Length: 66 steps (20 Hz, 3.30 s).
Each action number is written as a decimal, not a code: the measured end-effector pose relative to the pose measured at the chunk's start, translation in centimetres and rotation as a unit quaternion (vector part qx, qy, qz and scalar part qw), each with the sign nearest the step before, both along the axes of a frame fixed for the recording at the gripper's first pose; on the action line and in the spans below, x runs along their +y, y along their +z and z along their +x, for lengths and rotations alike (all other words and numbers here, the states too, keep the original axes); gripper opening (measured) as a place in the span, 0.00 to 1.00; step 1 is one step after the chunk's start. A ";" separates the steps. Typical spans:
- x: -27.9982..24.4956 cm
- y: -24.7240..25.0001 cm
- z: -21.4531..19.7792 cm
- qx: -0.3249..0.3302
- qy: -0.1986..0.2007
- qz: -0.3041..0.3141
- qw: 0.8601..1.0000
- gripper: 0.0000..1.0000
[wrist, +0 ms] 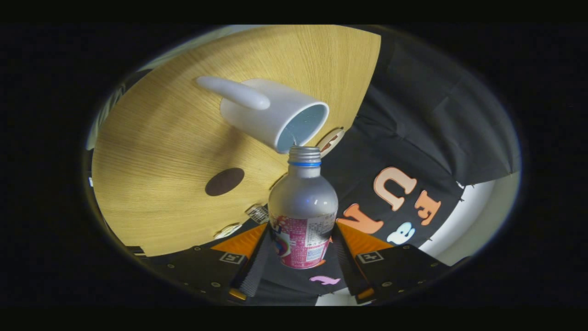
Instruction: Take the bottle from table, then pour the juice into the cup, finally place the bottle on the coaster
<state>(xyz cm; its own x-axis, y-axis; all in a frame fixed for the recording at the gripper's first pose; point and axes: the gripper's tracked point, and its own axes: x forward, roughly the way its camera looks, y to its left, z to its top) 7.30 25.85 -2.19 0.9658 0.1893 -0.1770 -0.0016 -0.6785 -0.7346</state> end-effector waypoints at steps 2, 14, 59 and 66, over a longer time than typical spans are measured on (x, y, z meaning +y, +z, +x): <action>0.2 0.2 0.3 0.001 0.002 -0.011 1.000 0.73; -0.5 -0.5 -0.2 0.042 -0.019 0.133 0.990 0.73; -7.1 -7.5 10.9 0.243 -0.169 0.844 0.447 0.77; -7.3 -7.0 9.0 0.242 -0.173 0.834 0.464 0.94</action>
<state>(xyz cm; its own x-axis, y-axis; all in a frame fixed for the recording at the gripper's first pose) 16.30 18.52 -9.19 0.9130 0.3014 -0.2749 -0.3375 0.9366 -0.0941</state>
